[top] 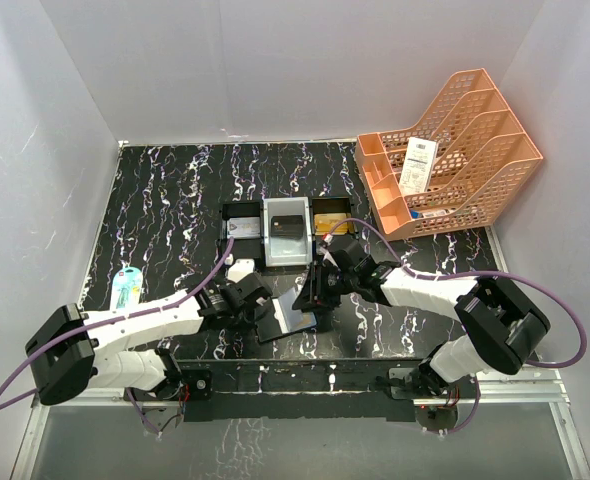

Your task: Take the credit cards out of the card holder

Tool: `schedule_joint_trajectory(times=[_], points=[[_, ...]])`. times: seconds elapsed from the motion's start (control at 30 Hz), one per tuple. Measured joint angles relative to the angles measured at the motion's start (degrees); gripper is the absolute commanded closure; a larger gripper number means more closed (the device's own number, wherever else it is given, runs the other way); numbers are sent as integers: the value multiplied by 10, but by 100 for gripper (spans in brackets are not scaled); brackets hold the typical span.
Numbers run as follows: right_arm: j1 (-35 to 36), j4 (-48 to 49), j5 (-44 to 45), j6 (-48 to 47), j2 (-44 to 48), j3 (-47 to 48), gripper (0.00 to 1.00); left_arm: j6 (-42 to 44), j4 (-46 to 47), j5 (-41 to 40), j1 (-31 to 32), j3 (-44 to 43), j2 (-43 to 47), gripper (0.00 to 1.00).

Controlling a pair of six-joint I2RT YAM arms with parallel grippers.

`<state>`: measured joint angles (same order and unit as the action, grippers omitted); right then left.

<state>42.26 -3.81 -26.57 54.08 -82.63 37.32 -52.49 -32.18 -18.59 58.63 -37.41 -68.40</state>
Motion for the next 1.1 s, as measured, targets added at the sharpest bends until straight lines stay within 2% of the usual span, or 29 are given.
schedule_joint_trajectory(times=[0.23,0.43,0.77,0.93,1.1], points=[[19,12,-21,0,-12,28,67,4,5,0,0,0,-6,100],[59,31,-27,0,-68,74,60,0,4,0,0,0,-6,100],[102,49,-24,4,-172,99,52,-11,2,0,0,0,2,100],[103,55,-20,0,-164,99,45,-13,-1,-1,0,0,3,100],[105,11,21,-22,-111,101,36,-14,-4,-1,0,0,3,100]])
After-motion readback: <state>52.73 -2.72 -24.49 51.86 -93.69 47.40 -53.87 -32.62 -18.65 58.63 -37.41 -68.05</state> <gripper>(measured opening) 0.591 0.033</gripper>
